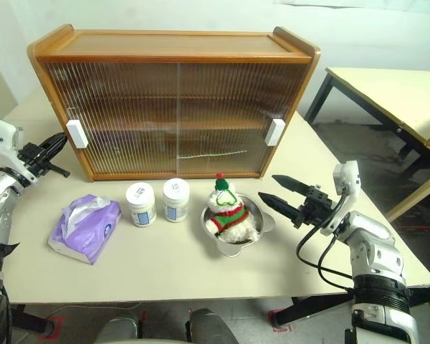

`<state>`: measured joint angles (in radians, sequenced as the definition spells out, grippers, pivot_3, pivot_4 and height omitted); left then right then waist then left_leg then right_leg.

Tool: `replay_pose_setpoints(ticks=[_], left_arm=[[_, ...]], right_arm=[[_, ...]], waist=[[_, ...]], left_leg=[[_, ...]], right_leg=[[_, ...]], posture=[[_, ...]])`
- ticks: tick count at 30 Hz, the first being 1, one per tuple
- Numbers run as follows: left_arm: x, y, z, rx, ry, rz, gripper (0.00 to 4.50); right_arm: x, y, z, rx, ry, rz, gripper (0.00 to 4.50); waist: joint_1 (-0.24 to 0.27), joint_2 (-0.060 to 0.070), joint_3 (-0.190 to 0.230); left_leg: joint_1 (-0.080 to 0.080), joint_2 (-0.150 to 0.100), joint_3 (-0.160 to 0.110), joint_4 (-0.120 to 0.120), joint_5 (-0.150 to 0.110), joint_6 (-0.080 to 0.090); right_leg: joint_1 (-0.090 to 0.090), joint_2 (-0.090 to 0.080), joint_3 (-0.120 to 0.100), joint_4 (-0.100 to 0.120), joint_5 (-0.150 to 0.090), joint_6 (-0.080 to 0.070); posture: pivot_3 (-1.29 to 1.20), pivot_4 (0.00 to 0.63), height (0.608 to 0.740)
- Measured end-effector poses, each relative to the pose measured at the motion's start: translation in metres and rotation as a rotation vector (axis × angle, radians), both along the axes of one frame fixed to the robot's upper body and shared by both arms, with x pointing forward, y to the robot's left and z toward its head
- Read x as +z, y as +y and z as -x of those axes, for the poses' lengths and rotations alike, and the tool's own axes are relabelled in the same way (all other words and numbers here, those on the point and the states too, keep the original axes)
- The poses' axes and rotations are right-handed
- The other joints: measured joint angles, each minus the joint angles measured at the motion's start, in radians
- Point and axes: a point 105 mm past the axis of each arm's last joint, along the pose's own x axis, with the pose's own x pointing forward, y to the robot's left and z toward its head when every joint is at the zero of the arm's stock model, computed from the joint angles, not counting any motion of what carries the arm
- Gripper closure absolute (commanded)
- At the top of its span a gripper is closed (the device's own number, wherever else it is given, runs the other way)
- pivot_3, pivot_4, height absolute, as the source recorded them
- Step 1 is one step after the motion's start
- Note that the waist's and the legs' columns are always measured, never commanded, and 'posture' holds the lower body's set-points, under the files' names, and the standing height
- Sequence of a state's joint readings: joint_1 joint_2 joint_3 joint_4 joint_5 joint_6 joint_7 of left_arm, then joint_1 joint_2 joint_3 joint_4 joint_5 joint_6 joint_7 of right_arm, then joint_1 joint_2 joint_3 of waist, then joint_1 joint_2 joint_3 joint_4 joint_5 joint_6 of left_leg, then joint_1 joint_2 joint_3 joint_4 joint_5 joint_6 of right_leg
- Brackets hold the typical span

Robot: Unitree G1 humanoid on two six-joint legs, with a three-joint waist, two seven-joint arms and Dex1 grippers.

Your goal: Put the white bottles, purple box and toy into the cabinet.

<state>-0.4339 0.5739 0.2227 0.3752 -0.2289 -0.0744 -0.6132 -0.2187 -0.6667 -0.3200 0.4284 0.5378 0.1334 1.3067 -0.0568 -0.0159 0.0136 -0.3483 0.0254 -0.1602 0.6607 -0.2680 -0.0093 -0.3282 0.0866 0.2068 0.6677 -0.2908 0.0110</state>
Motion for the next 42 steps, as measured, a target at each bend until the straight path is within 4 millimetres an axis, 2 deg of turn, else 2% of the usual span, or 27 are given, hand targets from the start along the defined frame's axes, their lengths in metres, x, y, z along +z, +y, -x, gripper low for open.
replay_pose_setpoints(ticks=[7, 21, 31, 42], left_arm=[[0.001, -0.004, -0.003, -0.012, -0.006, 0.011, 4.48], [-0.001, -0.030, -0.003, -0.066, -0.026, 0.041, 4.48], [-0.002, -0.036, -0.003, -0.078, -0.026, 0.053, 4.48], [-0.004, -0.043, -0.004, -0.089, -0.021, 0.074, 4.48]], right_arm=[[-0.003, -0.002, 0.000, -0.018, -0.004, 0.003, 0.00], [-0.005, 0.005, -0.012, 0.005, -0.008, 0.000, 0.00], [-0.003, 0.006, -0.012, 0.034, -0.017, -0.008, 0.00], [0.003, 0.015, -0.010, 0.068, -0.066, -0.105, 0.00]], waist=[[0.001, 0.000, 0.000], [0.037, 0.000, 0.000], [0.050, 0.000, 0.000], [0.064, -0.001, 0.000]], left_leg=[[0.000, -0.003, -0.001, 0.001, 0.000, 0.000], [-0.001, -0.016, -0.004, 0.001, -0.001, 0.005], [-0.001, -0.017, -0.004, 0.001, -0.001, 0.005], [0.000, -0.018, -0.005, 0.003, -0.001, 0.005]], right_leg=[[0.002, -0.003, 0.000, -0.001, -0.002, 0.003], [0.005, -0.016, 0.000, -0.001, -0.008, 0.011], [0.007, -0.016, 0.000, -0.001, -0.009, 0.011], [0.009, -0.016, 0.000, -0.001, -0.009, 0.012]], posture=[[-0.09, 0.000, 0.740], [-0.06, 0.000, 0.740], [-0.06, 0.000, 0.740], [-0.06, 0.000, 0.740]])
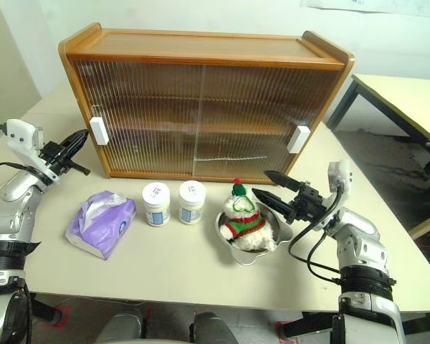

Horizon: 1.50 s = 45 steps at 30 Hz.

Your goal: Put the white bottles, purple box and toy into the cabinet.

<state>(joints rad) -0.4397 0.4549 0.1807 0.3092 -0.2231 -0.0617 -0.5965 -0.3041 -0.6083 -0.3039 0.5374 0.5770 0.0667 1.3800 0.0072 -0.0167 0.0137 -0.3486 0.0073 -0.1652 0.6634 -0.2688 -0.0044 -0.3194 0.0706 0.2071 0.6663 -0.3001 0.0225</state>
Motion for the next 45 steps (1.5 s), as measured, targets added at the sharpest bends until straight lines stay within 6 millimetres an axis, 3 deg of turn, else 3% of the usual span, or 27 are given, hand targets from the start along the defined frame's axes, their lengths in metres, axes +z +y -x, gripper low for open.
replay_pose_setpoints(ticks=[18, 24, 33, 45], left_arm=[[0.005, -0.008, 0.001, -0.017, -0.010, -0.017, 4.48], [0.007, -0.039, 0.005, -0.123, -0.027, -0.039, 4.48], [0.007, -0.039, 0.006, -0.131, -0.026, -0.046, 4.48], [0.001, -0.061, 0.000, -0.204, 0.000, -0.030, 4.48]], right_arm=[[0.003, 0.003, 0.000, 0.021, -0.020, -0.010, 0.00], [0.006, 0.005, -0.003, 0.029, -0.036, -0.014, 0.00], [0.005, 0.005, -0.002, 0.033, -0.034, -0.018, 0.00], [0.005, 0.005, 0.004, 0.040, -0.042, -0.017, 0.00]], waist=[[0.015, -0.001, 0.000], [0.009, -0.001, 0.000], [-0.013, 0.000, 0.000], [-0.034, 0.000, 0.000]], left_leg=[[-0.001, -0.001, -0.002, 0.000, 0.000, 0.000], [0.002, -0.001, -0.003, 0.000, 0.000, -0.001], [0.003, -0.001, -0.002, -0.001, 0.001, -0.001], [0.002, -0.001, -0.002, -0.001, 0.001, -0.001]], right_leg=[[0.001, 0.000, 0.000, 0.000, -0.001, 0.001], [0.002, 0.000, -0.001, 0.001, -0.001, 0.000], [0.002, 0.001, -0.001, 0.001, -0.001, 0.000], [0.002, 0.001, -0.001, 0.001, -0.001, 0.000]], posture=[[-0.04, 0.000, 0.740], [-0.04, 0.000, 0.740], [-0.06, 0.000, 0.740], [-0.10, 0.000, 0.740]])
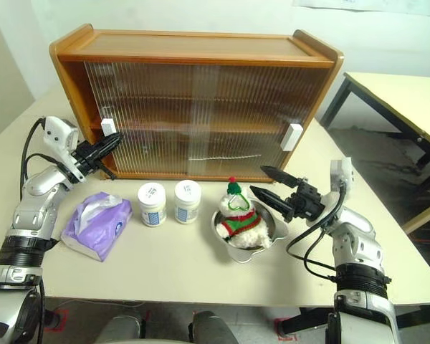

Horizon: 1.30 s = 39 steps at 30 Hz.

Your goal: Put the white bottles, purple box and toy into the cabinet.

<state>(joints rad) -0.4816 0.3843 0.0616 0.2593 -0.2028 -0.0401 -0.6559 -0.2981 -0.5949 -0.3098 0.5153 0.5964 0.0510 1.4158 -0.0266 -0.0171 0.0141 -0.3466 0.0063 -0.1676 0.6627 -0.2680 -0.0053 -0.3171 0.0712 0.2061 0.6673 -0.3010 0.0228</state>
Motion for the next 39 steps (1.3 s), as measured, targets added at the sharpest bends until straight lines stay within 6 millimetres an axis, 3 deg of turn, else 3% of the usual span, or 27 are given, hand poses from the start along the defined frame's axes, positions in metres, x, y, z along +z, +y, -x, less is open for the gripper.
replay_pose_setpoints(ticks=[9, 14, 20, 39], left_arm=[[0.001, -0.001, 0.004, -0.006, -0.013, -0.003, 4.48], [-0.006, 0.019, 0.022, 0.047, -0.019, -0.006, 4.48], [0.007, 0.038, 0.032, 0.117, -0.072, -0.019, 4.48], [0.005, 0.046, 0.006, 0.240, -0.051, -0.036, 4.48]], right_arm=[[0.005, -0.002, 0.002, -0.009, -0.014, 0.000, 0.00], [0.005, -0.002, 0.002, -0.008, -0.012, -0.002, 0.00], [0.006, -0.001, 0.001, -0.005, -0.015, -0.004, 0.00], [0.005, 0.000, 0.002, -0.001, -0.006, -0.005, 0.00]], waist=[[-0.020, 0.000, 0.000], [-0.028, 0.000, 0.000], [-0.019, 0.000, 0.000], [-0.024, 0.000, 0.000]], left_leg=[[0.000, 0.000, 0.000, 0.000, 0.000, 0.000], [0.000, 0.000, 0.001, -0.001, 0.000, 0.000], [0.001, 0.000, 0.000, -0.001, 0.000, 0.000], [0.000, 0.000, 0.000, -0.001, 0.000, 0.000]], right_leg=[[0.000, 0.000, 0.000, 0.000, 0.000, 0.001], [0.000, 0.000, 0.000, 0.000, -0.001, 0.001], [0.000, 0.000, 0.000, 0.000, -0.001, -0.001], [0.000, 0.000, 0.000, 0.000, -0.001, -0.001]], posture=[[-0.08, 0.000, 0.740], [-0.07, 0.000, 0.740], [-0.07, 0.000, 0.740], [-0.09, 0.000, 0.740]])
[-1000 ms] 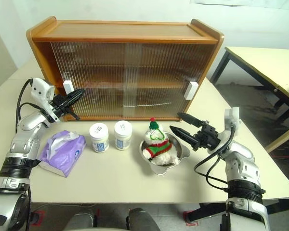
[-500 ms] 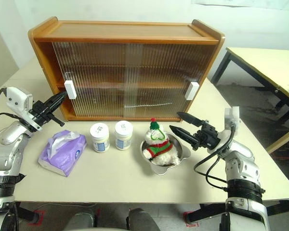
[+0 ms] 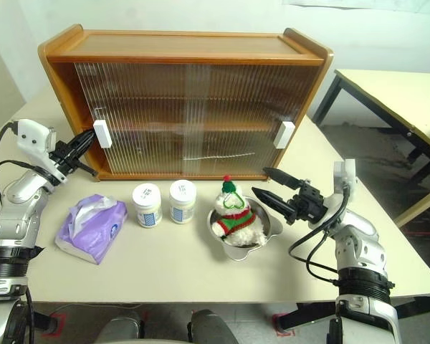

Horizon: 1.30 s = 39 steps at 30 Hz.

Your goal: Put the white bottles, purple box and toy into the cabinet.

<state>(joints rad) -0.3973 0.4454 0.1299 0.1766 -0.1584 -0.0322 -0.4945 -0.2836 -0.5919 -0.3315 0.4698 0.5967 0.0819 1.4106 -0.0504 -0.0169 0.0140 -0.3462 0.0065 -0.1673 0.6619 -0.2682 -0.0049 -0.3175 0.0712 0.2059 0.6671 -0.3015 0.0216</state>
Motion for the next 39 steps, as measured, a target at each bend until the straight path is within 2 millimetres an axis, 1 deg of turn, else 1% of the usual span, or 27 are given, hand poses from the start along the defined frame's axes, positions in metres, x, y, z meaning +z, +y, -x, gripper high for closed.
replay_pose_setpoints(ticks=[2, 4, 8, 14, 19, 22, 25, 27, 29, 35, 39], left_arm=[[-0.003, -0.005, 0.000, -0.017, 0.009, -0.003, 4.48], [-0.003, -0.014, -0.001, -0.046, 0.010, 0.005, 4.48], [-0.004, -0.037, -0.002, -0.119, 0.010, 0.007, 4.48], [0.000, -0.051, -0.007, -0.161, 0.001, 0.006, 4.48], [-0.002, -0.063, -0.012, -0.194, 0.011, 0.020, 4.48], [-0.003, -0.075, -0.015, -0.234, 0.015, 0.019, 4.48], [-0.005, -0.088, -0.016, -0.269, 0.017, 0.032, 4.48], [-0.005, -0.095, -0.018, -0.290, 0.020, 0.030, 4.48], [-0.007, -0.103, -0.018, -0.311, 0.024, 0.035, 4.48], [-0.011, -0.122, -0.020, -0.365, 0.038, 0.031, 4.48], [-0.011, -0.134, -0.023, -0.400, 0.045, 0.029, 4.48]], right_arm=[[-0.001, 0.000, 0.001, -0.001, 0.003, 0.002, 0.00], [-0.002, 0.000, 0.002, -0.005, 0.007, 0.002, 0.00], [-0.002, 0.001, 0.002, -0.003, 0.004, 0.000, 0.00], [-0.001, 0.003, 0.002, 0.003, 0.001, -0.010, 0.00], [0.005, 0.006, 0.005, 0.019, -0.022, -0.050, 0.00], [0.009, 0.007, 0.007, 0.030, -0.033, -0.062, 0.00], [0.008, 0.008, 0.010, 0.033, -0.034, -0.060, 0.00], [0.008, 0.009, 0.012, 0.034, -0.035, -0.057, 0.00], [0.009, 0.010, 0.013, 0.036, -0.042, -0.052, 0.00], [0.011, 0.014, 0.018, 0.042, -0.046, -0.049, 0.00], [0.019, 0.021, 0.020, 0.052, -0.078, -0.066, 0.00]], waist=[[0.001, 0.000, 0.000], [0.003, 0.000, 0.000], [0.001, 0.000, 0.000], [-0.002, 0.000, 0.000], [-0.001, 0.000, 0.000], [-0.003, 0.000, 0.000], [-0.004, 0.000, 0.000], [-0.007, 0.000, 0.000], [-0.011, 0.000, 0.000], [-0.034, -0.001, 0.000], [-0.047, -0.001, 0.000]], left_leg=[[0.000, 0.000, 0.000, 0.000, 0.000, 0.000], [0.000, 0.000, 0.000, 0.001, 0.000, 0.000], [0.000, 0.000, 0.000, 0.001, 0.000, 0.000], [0.000, 0.000, 0.000, 0.001, 0.000, 0.000], [-0.001, -0.001, 0.000, 0.001, 0.000, 0.000], [-0.001, -0.001, 0.000, 0.002, 0.000, 0.001], [-0.001, -0.001, 0.000, 0.002, 0.000, 0.001], [-0.001, -0.001, 0.000, 0.002, -0.001, 0.001], [-0.001, -0.002, 0.000, 0.002, -0.001, 0.001], [-0.002, -0.002, 0.000, 0.003, -0.002, 0.003], [-0.003, -0.002, 0.000, 0.004, -0.002, 0.004]], right_leg=[[0.000, 0.000, 0.000, 0.000, 0.000, 0.000], [0.000, 0.000, 0.000, 0.000, 0.000, 0.000], [0.001, 0.000, 0.000, 0.000, 0.000, 0.000], [0.001, 0.000, 0.000, 0.000, 0.000, 0.001], [0.001, 0.000, 0.000, 0.000, -0.001, 0.002], [0.002, 0.000, 0.000, -0.001, -0.001, 0.002], [0.002, 0.000, 0.001, -0.001, -0.001, 0.003], [0.002, 0.000, 0.001, -0.001, -0.001, 0.004], [0.002, 0.000, 0.001, -0.001, -0.005, 0.011], [0.002, 0.000, 0.001, -0.002, -0.005, 0.013], [0.002, 0.000, 0.001, -0.002, -0.007, 0.016]], posture=[[-0.09, 0.000, 0.740], [-0.09, 0.000, 0.740], [-0.09, 0.000, 0.740], [-0.11, 0.000, 0.740], [-0.13, 0.000, 0.740], [-0.13, 0.000, 0.740], [-0.14, 0.000, 0.740], [-0.16, 0.000, 0.740], [-0.17, 0.000, 0.740], [-0.20, 0.000, 0.740], [-0.21, 0.000, 0.740]])
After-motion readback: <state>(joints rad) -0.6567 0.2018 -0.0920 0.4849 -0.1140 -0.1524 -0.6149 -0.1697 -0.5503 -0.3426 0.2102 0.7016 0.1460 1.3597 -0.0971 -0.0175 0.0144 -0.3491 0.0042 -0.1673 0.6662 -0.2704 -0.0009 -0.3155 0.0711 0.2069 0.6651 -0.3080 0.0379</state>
